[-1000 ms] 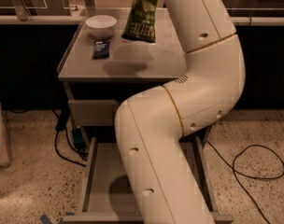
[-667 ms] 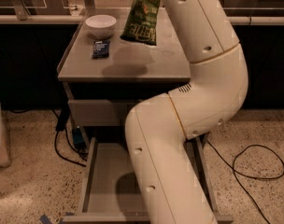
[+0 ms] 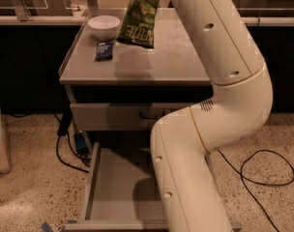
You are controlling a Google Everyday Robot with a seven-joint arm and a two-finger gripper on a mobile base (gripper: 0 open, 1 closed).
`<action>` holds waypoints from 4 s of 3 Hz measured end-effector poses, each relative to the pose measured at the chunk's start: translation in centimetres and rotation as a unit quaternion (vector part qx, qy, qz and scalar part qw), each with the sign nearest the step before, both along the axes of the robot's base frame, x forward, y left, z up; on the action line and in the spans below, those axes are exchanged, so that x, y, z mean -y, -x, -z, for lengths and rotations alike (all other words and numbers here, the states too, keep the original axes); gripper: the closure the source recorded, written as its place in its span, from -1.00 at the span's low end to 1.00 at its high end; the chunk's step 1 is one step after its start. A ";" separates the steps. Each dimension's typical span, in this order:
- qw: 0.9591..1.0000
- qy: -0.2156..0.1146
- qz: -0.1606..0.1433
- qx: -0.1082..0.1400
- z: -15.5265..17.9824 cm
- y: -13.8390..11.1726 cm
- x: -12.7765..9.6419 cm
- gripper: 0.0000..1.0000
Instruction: Place green jalapeno chip bag into middle drawer
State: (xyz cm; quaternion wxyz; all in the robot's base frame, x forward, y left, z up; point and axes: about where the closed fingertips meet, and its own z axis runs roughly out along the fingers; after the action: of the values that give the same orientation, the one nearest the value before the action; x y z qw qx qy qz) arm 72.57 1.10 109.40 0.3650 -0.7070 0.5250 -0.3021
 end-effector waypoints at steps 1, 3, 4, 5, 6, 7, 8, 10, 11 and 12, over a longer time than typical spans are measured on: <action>1.000 -0.011 -0.008 0.002 -0.7 0.3 0.1 1.00; 1.000 -0.019 -0.009 0.002 -4.6 6.5 1.6 1.00; 1.000 -0.025 -0.003 0.017 -7.0 10.3 1.5 1.00; 0.999 -0.032 0.006 0.030 -8.8 14.1 1.1 1.00; 0.998 -0.040 0.021 0.048 -11.4 20.8 0.6 1.00; 0.998 -0.040 0.021 0.048 -11.4 20.8 0.6 1.00; 0.998 -0.040 0.021 0.048 -11.4 20.8 0.6 1.00; 0.998 -0.040 0.021 0.048 -11.4 20.8 0.6 1.00; 0.998 -0.040 0.021 0.048 -11.4 20.8 0.6 1.00; 0.998 -0.040 0.006 0.041 -12.7 20.4 0.0 1.00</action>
Offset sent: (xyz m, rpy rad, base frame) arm -0.0591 -0.0330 0.0241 0.0329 0.0962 0.0300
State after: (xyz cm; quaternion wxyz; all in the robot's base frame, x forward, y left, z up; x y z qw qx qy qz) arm 52.14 1.12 122.06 0.4125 -0.6758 0.5251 -0.3121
